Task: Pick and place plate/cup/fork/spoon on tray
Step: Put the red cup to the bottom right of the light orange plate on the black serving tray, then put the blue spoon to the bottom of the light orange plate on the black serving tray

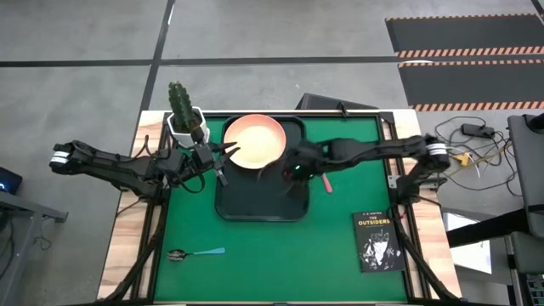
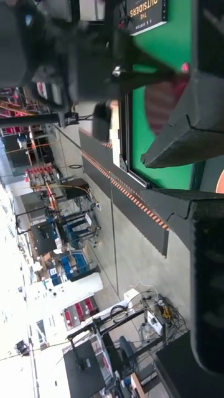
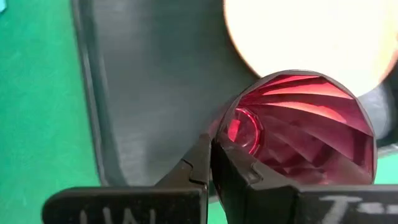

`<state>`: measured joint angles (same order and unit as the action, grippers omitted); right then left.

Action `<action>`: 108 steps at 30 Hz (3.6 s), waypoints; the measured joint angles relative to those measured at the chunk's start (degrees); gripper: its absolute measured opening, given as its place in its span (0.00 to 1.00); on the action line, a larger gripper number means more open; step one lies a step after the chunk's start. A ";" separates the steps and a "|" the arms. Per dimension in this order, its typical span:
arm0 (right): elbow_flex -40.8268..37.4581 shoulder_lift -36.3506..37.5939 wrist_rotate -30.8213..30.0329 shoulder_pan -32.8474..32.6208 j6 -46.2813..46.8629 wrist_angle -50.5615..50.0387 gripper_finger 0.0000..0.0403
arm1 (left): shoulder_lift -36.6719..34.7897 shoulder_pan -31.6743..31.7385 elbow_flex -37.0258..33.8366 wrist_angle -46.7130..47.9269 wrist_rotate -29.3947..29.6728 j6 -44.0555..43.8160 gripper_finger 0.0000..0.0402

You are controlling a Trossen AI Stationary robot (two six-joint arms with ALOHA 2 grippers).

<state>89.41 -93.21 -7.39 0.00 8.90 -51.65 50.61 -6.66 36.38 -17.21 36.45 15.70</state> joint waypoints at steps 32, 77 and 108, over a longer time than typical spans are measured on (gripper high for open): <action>2.42 -10.88 -3.35 -13.10 9.12 -1.69 0.07 | 0.00 -0.11 -0.09 0.15 -0.02 -0.26 0.12; -46.78 42.12 -15.60 -18.62 -16.11 46.43 0.30 | 9.44 -19.66 5.68 19.56 -20.87 -47.20 0.12; -50.41 48.18 -15.14 -18.47 -23.85 48.58 0.31 | 37.70 -30.91 15.73 60.26 -50.55 -72.32 0.09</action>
<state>39.00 -45.04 -22.53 -18.47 -14.95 -3.07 88.31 -37.57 52.11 43.05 -14.11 -56.62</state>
